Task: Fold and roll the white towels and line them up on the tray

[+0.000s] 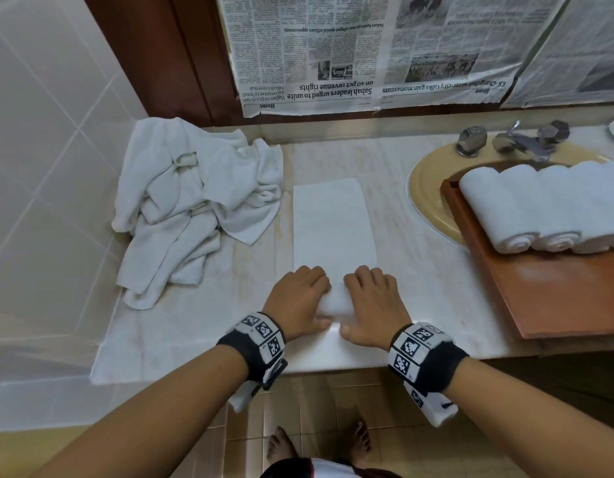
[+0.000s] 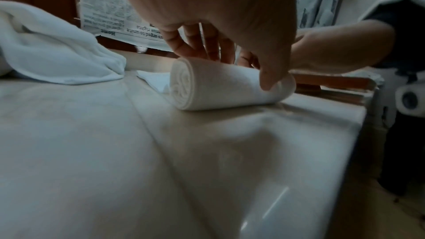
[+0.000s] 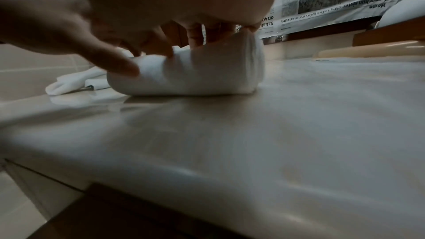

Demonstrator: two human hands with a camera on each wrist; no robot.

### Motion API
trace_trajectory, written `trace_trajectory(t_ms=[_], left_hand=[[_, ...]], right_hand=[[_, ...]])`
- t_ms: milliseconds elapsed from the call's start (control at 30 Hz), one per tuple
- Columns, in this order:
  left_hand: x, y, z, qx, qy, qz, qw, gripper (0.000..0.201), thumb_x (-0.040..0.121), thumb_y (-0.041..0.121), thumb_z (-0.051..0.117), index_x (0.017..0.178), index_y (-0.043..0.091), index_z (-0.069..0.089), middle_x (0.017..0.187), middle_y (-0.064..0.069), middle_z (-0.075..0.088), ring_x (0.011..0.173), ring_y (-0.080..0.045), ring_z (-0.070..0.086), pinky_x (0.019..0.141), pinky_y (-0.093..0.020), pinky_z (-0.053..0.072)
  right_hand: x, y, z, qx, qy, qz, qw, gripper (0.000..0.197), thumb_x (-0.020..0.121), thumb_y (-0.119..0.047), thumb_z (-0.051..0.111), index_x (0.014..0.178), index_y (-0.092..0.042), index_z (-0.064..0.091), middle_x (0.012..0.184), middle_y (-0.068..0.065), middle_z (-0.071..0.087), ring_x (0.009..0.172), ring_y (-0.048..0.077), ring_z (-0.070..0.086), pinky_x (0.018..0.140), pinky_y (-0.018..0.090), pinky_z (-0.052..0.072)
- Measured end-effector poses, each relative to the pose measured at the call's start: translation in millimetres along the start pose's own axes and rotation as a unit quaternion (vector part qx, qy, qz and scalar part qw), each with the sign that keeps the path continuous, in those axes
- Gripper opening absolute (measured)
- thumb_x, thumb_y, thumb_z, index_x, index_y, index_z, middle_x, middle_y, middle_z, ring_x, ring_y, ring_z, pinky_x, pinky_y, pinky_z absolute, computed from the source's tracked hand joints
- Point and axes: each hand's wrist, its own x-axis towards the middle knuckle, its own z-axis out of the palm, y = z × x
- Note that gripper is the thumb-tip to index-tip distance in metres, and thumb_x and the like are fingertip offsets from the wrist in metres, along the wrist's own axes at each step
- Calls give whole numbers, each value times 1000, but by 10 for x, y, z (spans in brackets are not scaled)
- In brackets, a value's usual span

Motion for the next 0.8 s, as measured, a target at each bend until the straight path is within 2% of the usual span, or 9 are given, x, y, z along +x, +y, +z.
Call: trace_trajectory(t_ms=[100, 200, 300, 400, 467, 567, 700, 733, 800], left_hand=[[124, 7, -101, 21, -47, -28, 998, 50, 65, 37, 78, 104, 11, 59, 101, -3, 57, 88, -25, 55, 65, -31, 39], [226, -42, -240, -17, -119, -68, 990, 47, 75, 42, 70, 114, 20, 59, 109, 3, 58, 99, -18, 54, 75, -28, 42], [212, -199, -345, -106, -201, -125, 966, 48, 73, 48, 76, 115, 28, 65, 108, 8, 66, 98, -13, 60, 79, -26, 44], [182, -292, -374, -207, -229, -180, 934, 48, 76, 42, 78, 119, 27, 68, 114, 5, 69, 106, -14, 61, 90, -27, 46], [210, -280, -336, -220, -209, -188, 934, 42, 82, 34, 74, 122, 24, 67, 118, 1, 68, 111, -16, 59, 96, -28, 44], [233, -199, -285, -161, -100, -207, 960, 40, 85, 27, 70, 124, 22, 64, 119, 0, 59, 113, -17, 54, 95, -30, 42], [97, -63, -188, -24, 77, -34, 996, 19, 73, 10, 76, 92, 15, 73, 90, -3, 65, 75, -27, 62, 60, -34, 49], [43, -42, -158, -1, 92, -8, 996, 17, 72, 14, 77, 89, 13, 73, 87, -3, 65, 71, -27, 62, 55, -33, 49], [-45, -34, -83, 31, 81, 6, 996, 38, 69, 35, 80, 98, 12, 71, 96, -4, 65, 76, -24, 61, 57, -32, 50]], right_hand=[[51, 41, -49, -31, 3, -1, 1000, 55, 53, -24, 74, 104, -16, 55, 98, 4, 51, 87, 27, 50, 77, 40, 39], [107, 64, -167, -11, -21, -21, 999, 47, 71, -19, 69, 115, -15, 54, 110, 4, 52, 102, 28, 49, 86, 40, 35], [117, 122, -284, 131, -106, -3, 986, 47, 80, -26, 68, 123, -21, 49, 116, 0, 52, 108, 22, 48, 90, 32, 36], [158, 154, -330, 295, -160, 61, 940, 41, 76, -25, 76, 105, -27, 48, 105, 0, 58, 93, 22, 56, 78, 30, 44], [248, 167, -301, 318, -140, 86, 934, 35, 74, -26, 77, 97, -28, 51, 101, -2, 58, 96, 21, 55, 83, 32, 43], [328, 129, -229, 200, -33, 97, 975, 29, 80, -31, 72, 104, -25, 57, 108, -4, 49, 108, 18, 40, 88, 34, 30], [224, -24, -94, 45, 119, 19, 992, 23, 70, -15, 77, 85, -18, 60, 89, 0, 54, 85, 24, 50, 69, 34, 31], [177, -53, -61, 19, 144, 1, 989, 23, 67, -15, 78, 81, -17, 59, 85, 1, 54, 78, 24, 51, 65, 34, 33], [96, -62, -18, -2, 156, -17, 988, 28, 66, -28, 74, 86, -16, 59, 88, 1, 54, 80, 24, 51, 67, 36, 39]])
